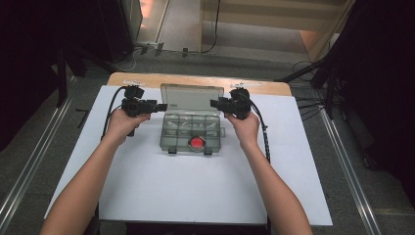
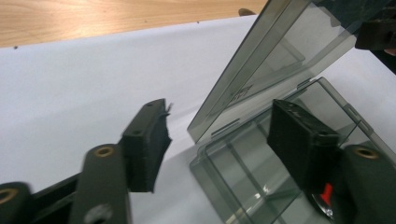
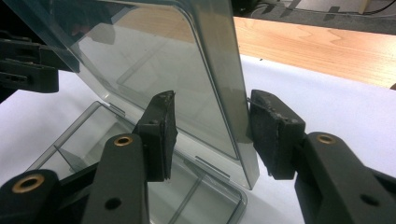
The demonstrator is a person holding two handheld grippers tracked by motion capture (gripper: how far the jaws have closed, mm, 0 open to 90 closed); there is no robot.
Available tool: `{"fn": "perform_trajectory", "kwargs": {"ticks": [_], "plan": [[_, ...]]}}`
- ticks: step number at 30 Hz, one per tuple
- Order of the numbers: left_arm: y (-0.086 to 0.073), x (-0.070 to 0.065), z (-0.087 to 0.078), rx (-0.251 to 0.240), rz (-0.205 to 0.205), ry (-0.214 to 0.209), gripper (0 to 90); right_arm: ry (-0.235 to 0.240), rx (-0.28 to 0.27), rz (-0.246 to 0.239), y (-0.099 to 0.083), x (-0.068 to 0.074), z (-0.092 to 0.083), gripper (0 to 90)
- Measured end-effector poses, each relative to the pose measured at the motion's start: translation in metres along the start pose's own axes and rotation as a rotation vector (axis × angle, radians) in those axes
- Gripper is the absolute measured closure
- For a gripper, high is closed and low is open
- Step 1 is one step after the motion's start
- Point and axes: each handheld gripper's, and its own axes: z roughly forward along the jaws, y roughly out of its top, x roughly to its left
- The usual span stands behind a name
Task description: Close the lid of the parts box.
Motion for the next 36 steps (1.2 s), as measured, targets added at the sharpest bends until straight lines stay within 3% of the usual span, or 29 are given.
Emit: {"fn": "perform_trajectory", "kwargs": {"ticks": [2, 5, 9, 13, 19, 28, 36], "plan": [[-0.001, 0.001, -0.003, 0.015, -0.013, 0.026, 48.8, 0.002, -0.001, 0.003, 0.0, 0.0, 0.0, 53.5], [-0.001, 0.007, -0.006, 0.04, -0.047, 0.031, 61.2, 0.001, -0.001, -0.001, 0.0, 0.0, 0.0, 53.5], [0.0, 0.012, -0.008, 0.046, -0.04, 0.02, 83.0, 0.004, -0.001, 0.002, 0.0, 0.0, -0.001, 53.5], [0.007, 0.013, -0.007, 0.051, -0.031, 0.043, 89.0, 0.007, 0.001, 0.002, -0.001, 0.0, -0.001, 53.4], [0.022, 0.01, -0.005, 0.04, -0.028, 0.045, 90.0, 0.01, -0.001, 0.001, -0.001, 0.0, -0.001, 53.7], [0.041, -0.002, 0.002, 0.046, 0.034, 0.069, 90.0, 0.009, 0.003, -0.01, -0.001, 0.001, -0.001, 53.0], [0.053, -0.009, 0.001, 0.021, 0.036, 0.021, 90.0, 0.01, 0.005, -0.007, -0.001, 0.001, -0.002, 52.6]]}}
